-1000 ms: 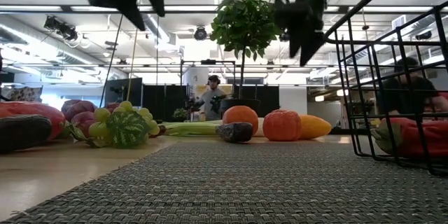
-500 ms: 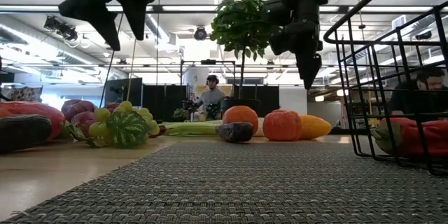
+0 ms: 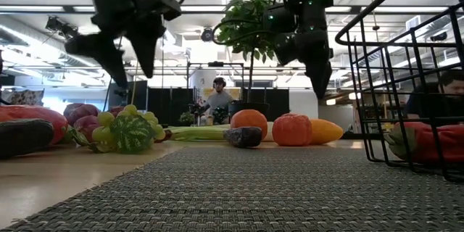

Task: Build produce basket
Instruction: Put the green grapes into the black wire basket

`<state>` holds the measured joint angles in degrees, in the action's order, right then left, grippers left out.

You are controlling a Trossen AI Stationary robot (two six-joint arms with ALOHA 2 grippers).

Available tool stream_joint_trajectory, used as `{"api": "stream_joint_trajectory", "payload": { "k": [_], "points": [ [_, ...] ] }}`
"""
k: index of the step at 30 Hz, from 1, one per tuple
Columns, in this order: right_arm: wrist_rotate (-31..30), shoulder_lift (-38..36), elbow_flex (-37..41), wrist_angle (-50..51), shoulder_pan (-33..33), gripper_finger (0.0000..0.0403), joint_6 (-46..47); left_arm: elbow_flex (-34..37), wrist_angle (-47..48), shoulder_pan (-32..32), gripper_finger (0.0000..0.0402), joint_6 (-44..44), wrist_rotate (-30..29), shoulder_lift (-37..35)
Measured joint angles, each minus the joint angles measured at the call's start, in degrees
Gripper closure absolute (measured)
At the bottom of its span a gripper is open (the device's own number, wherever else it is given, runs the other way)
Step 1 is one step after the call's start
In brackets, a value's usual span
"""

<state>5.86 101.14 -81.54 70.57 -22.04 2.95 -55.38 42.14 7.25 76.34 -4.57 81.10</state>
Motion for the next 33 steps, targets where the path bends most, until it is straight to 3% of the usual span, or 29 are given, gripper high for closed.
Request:
{"api": "stream_joint_trajectory", "payload": {
  "k": [5,12,21,33],
  "points": [
    [-5.6,0.0,0.0,0.2,0.0,0.0054,1.6,4.6,-3.0,1.1,0.0168,2.8,0.4,0.0],
    [-4.4,0.0,0.0,1.2,0.7,0.0054,4.2,8.7,-3.6,1.4,0.0162,6.0,0.4,0.0],
    [-3.9,-0.6,0.0,2.1,1.8,0.0054,6.1,9.0,-11.9,1.4,0.0162,5.5,1.0,4.5],
    [-3.3,-11.6,0.0,1.0,1.8,0.0054,8.6,8.9,-17.2,1.9,0.0155,6.6,1.6,9.0]
  ]
}}
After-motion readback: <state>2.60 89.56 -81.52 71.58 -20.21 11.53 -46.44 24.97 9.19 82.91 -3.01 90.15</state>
